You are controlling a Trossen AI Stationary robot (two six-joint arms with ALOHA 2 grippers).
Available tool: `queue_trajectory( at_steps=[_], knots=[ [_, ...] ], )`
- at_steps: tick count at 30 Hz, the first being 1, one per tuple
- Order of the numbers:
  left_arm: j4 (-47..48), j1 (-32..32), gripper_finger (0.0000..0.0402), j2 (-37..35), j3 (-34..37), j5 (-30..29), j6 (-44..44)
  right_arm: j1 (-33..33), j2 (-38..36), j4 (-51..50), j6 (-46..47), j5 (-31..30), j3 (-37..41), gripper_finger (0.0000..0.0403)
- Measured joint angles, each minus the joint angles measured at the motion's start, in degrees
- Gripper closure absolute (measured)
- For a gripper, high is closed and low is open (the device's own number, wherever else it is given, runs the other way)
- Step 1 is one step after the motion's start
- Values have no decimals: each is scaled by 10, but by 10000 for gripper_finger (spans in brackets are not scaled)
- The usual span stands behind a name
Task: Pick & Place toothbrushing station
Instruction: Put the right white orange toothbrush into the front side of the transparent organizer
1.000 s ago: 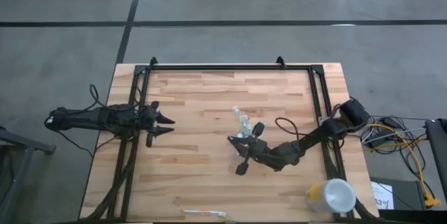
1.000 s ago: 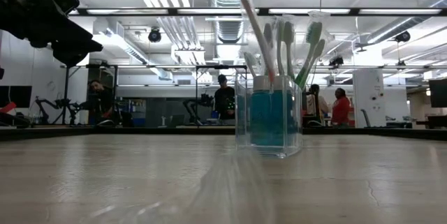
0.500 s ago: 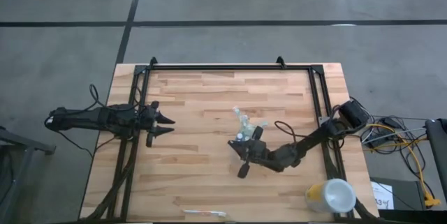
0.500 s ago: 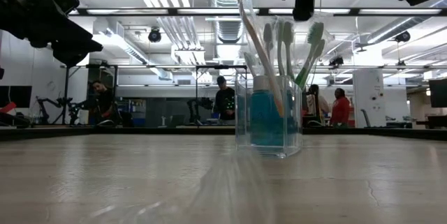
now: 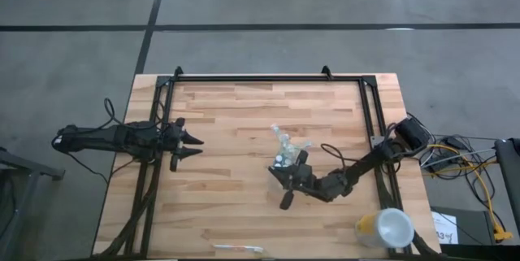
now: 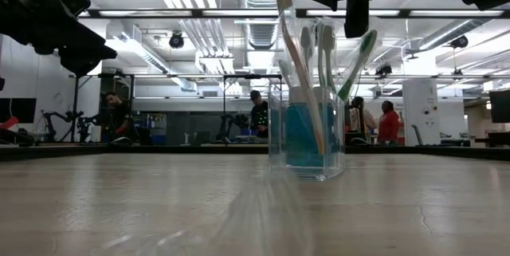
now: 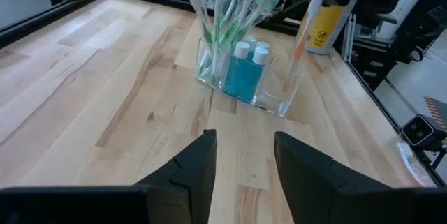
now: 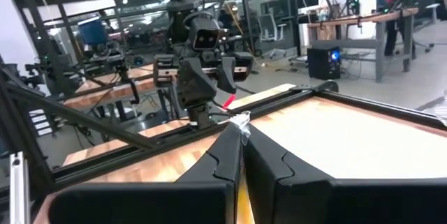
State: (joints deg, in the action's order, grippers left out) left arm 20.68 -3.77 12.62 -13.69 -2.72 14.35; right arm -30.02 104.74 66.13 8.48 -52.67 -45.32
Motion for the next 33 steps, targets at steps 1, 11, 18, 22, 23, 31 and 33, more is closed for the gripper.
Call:
queue_trajectory(
  at_steps=[1,11,18,22,23,31,33],
  knots=[
    [0,0,252,0,0,0,0,0,0,0,3,0,1,390],
    [0,0,252,0,0,0,0,-5,0,-28,36,0,7,321],
    [0,0,252,0,0,-2,0,-7,-1,-29,35,0,7,291],
    [0,0,252,0,0,-2,0,-7,-3,-25,15,0,7,286],
    [0,0,252,0,0,-2,0,-7,-5,-21,9,0,7,286],
    [0,0,252,0,0,-2,0,-7,-9,-7,6,0,7,282],
    [0,0,252,0,0,-2,0,-7,-10,-7,6,0,7,274]
  ],
)
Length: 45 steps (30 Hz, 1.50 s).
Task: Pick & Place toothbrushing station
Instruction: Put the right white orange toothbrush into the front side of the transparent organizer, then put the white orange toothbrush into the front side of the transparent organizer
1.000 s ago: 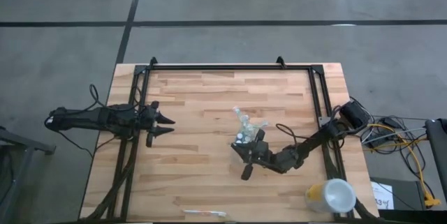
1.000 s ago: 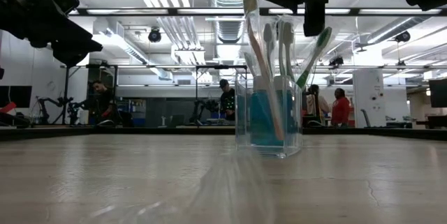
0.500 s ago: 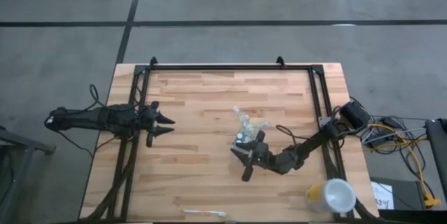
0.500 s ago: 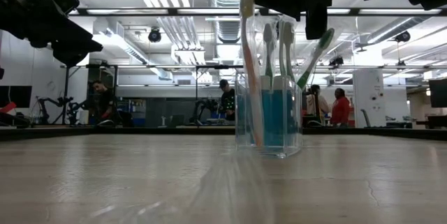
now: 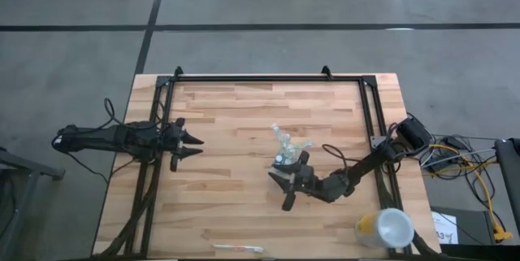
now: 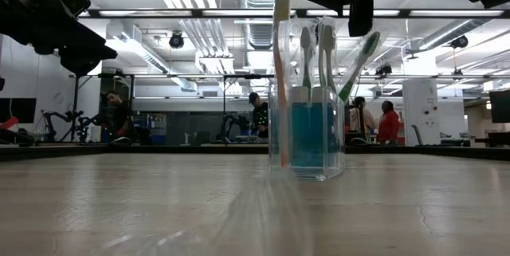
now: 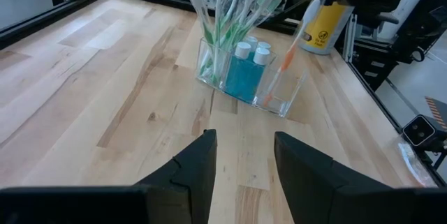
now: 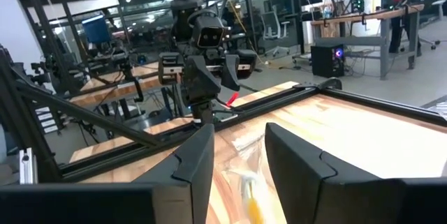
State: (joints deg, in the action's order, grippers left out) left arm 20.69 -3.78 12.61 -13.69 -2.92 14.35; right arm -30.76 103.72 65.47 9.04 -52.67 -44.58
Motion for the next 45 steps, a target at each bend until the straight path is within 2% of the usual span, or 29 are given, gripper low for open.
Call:
queue_trajectory(
  at_steps=[6,10,17,23,26,30,39,41,45],
  knots=[
    [0,0,252,0,0,0,0,0,-2,1,-4,0,0,243],
    [0,0,252,0,0,1,0,0,-7,15,-44,0,0,229],
    [0,0,252,0,0,2,0,0,-34,46,-175,-15,0,231],
    [0,0,252,0,0,2,0,-4,-87,13,-197,-33,1,229],
    [0,0,252,0,0,2,0,-13,-126,-65,-196,-49,1,227],
    [0,0,252,0,0,2,0,-31,-192,-237,-145,-56,1,227],
    [0,0,252,0,0,0,0,-81,-360,-670,97,-24,1,232],
    [0,0,252,0,0,0,0,-93,-392,-733,132,-26,1,230],
    [0,0,252,0,0,0,0,-111,-453,-822,133,-65,1,226]
  ],
)
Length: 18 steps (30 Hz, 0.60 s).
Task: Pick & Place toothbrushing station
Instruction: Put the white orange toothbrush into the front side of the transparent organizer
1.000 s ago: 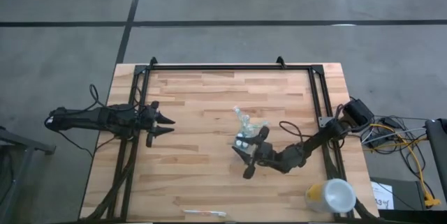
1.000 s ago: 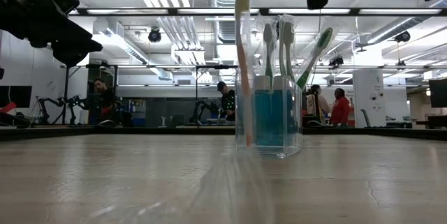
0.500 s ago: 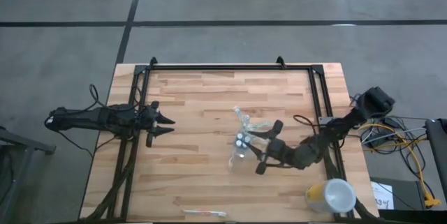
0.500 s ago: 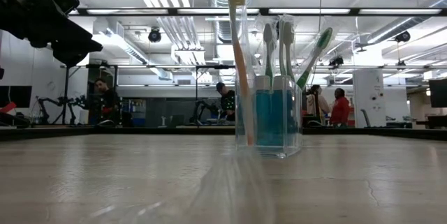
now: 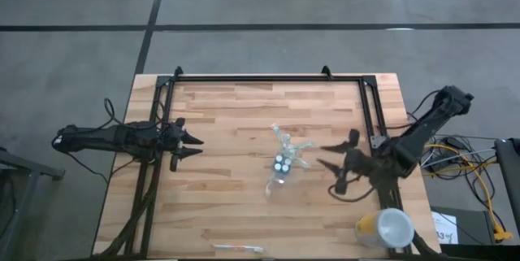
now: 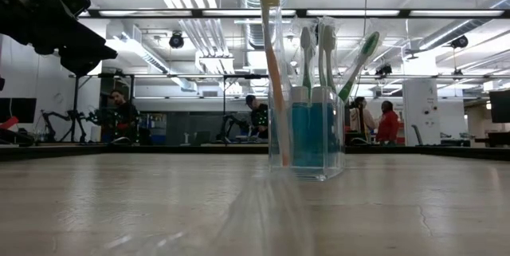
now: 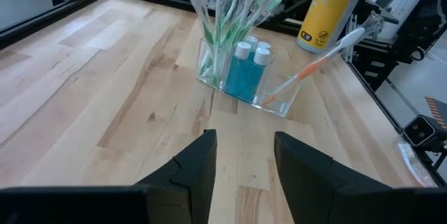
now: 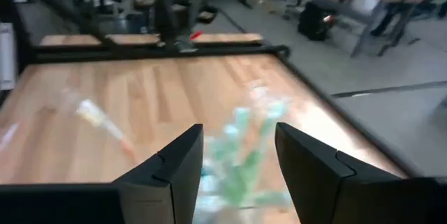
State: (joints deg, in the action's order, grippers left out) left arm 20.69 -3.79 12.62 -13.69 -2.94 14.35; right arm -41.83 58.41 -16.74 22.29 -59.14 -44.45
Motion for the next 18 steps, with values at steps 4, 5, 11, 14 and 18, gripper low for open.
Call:
queue_trajectory(
  at_steps=[4,5,11,14,18],
  knots=[
    [0,0,252,0,0,0,0,-2,-56,-44,1,-17,0,225],
    [0,0,252,0,0,0,0,-2,-67,-51,5,-17,0,225],
    [0,0,252,0,0,0,0,-2,-102,-54,1,-24,26,225],
    [0,0,252,0,0,0,0,-2,-119,-51,1,-25,70,225],
    [0,0,252,0,0,1,0,-6,-149,45,-13,-42,148,225]
  ],
)
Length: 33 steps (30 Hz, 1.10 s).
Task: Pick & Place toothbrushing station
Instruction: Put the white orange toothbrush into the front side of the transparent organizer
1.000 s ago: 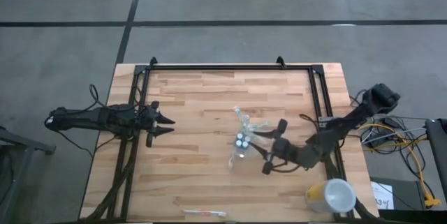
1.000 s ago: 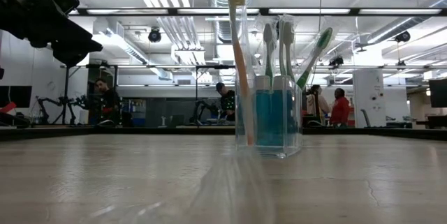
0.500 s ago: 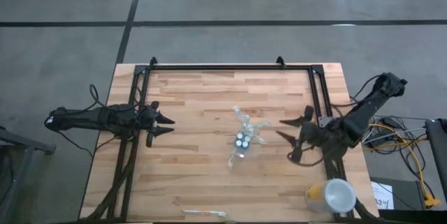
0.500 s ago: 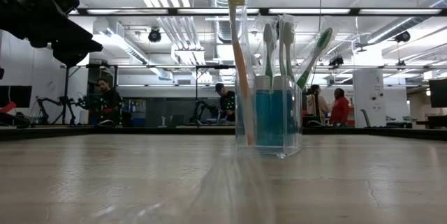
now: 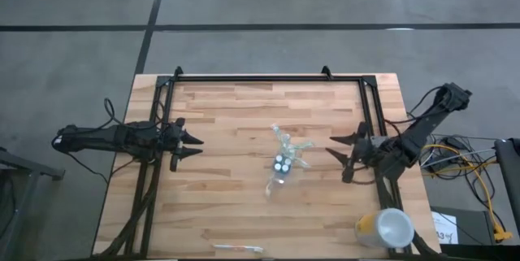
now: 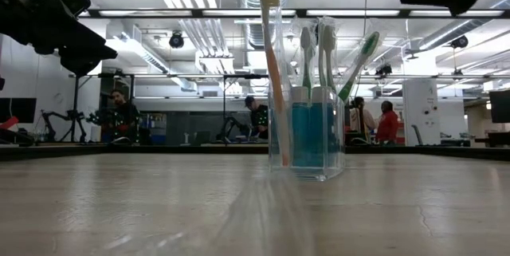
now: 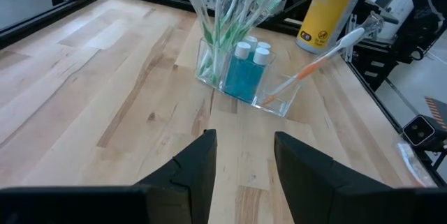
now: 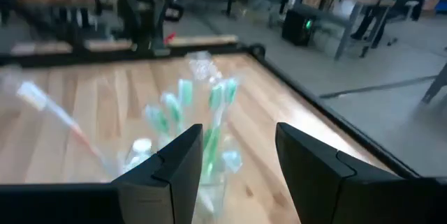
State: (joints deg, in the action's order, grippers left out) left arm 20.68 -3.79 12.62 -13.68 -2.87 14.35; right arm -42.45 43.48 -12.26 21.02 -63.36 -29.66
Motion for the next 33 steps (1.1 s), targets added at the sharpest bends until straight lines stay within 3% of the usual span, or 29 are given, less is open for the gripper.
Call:
queue_trajectory(
  at_steps=[5,8,11,22,33],
  knots=[
    [0,0,252,0,0,2,0,-12,-65,211,-155,-15,104,225],
    [0,0,252,0,0,2,0,-12,-105,351,-244,10,159,225],
    [0,0,252,0,0,2,0,-12,-145,419,-282,51,201,225],
    [0,0,252,0,0,1,0,-11,-262,424,-306,168,239,225],
    [0,0,252,0,0,0,0,3,-352,407,-327,206,285,212]
  ],
)
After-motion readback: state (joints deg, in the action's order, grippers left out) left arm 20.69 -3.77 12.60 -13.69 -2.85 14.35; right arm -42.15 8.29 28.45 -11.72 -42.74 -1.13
